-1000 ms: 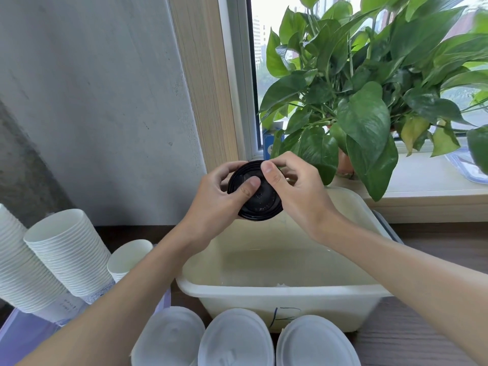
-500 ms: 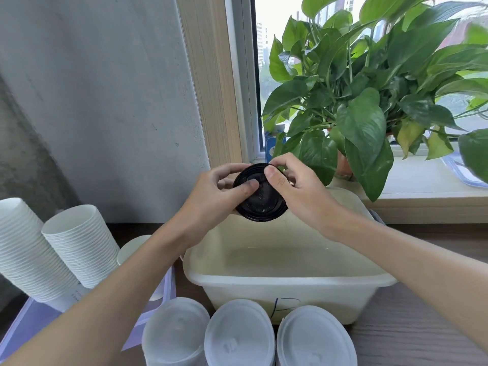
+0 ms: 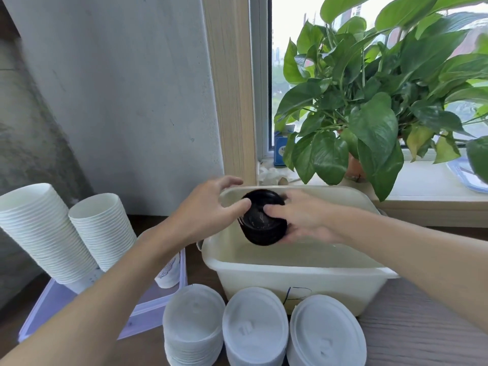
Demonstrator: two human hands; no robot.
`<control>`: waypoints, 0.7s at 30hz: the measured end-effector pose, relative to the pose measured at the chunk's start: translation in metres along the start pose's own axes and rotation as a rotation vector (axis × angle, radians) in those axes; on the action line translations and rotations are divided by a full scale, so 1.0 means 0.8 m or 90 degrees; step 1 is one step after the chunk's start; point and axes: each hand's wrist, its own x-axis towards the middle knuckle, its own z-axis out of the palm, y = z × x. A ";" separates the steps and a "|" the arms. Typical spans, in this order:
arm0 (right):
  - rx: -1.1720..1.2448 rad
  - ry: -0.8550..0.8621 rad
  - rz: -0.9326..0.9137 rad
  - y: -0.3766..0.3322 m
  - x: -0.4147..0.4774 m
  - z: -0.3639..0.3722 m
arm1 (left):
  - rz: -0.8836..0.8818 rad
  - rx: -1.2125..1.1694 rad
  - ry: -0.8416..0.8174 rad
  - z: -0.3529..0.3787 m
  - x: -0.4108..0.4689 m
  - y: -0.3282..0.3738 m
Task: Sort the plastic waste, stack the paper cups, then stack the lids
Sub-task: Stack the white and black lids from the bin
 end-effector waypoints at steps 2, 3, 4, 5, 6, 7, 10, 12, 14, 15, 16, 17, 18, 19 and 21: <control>-0.008 0.000 0.086 0.009 0.010 0.007 | -0.009 0.051 -0.037 -0.002 -0.008 -0.008; -0.003 0.003 0.115 0.012 0.015 0.010 | -0.014 0.068 -0.042 -0.003 -0.011 -0.012; 0.011 0.007 0.137 0.014 0.019 0.014 | -0.019 0.076 -0.037 -0.004 -0.013 -0.017; 0.029 0.006 0.156 0.017 0.024 0.017 | -0.023 0.078 -0.031 -0.004 -0.014 -0.020; 0.048 -0.001 0.174 0.019 0.028 0.022 | -0.026 0.073 -0.027 -0.005 -0.016 -0.022; 0.065 -0.012 0.192 0.023 0.034 0.026 | -0.029 0.067 -0.031 -0.007 -0.016 -0.024; 0.026 -0.029 0.229 0.036 0.049 0.036 | -0.024 0.065 -0.044 -0.010 -0.017 -0.024; -0.038 -0.013 0.227 0.042 0.054 0.035 | -0.020 0.071 -0.051 -0.010 -0.017 -0.025; -0.042 0.000 0.220 0.046 0.056 0.032 | -0.018 0.082 -0.054 -0.009 -0.018 -0.024; -0.025 -0.004 0.221 0.047 0.057 0.030 | -0.015 0.086 -0.052 -0.008 -0.018 -0.023; -0.008 -0.007 0.222 0.046 0.054 0.030 | -0.013 0.088 -0.050 -0.008 -0.019 -0.023; -0.006 -0.006 0.216 0.044 0.051 0.029 | -0.011 0.088 -0.049 -0.008 -0.019 -0.023; -0.021 0.002 0.200 0.040 0.049 0.027 | -0.010 0.086 -0.048 -0.008 -0.019 -0.022; -0.044 0.016 0.180 0.037 0.046 0.024 | -0.010 0.081 -0.048 -0.008 -0.019 -0.022; -0.095 0.051 0.142 0.025 0.031 0.019 | -0.007 0.079 -0.048 -0.007 -0.021 -0.021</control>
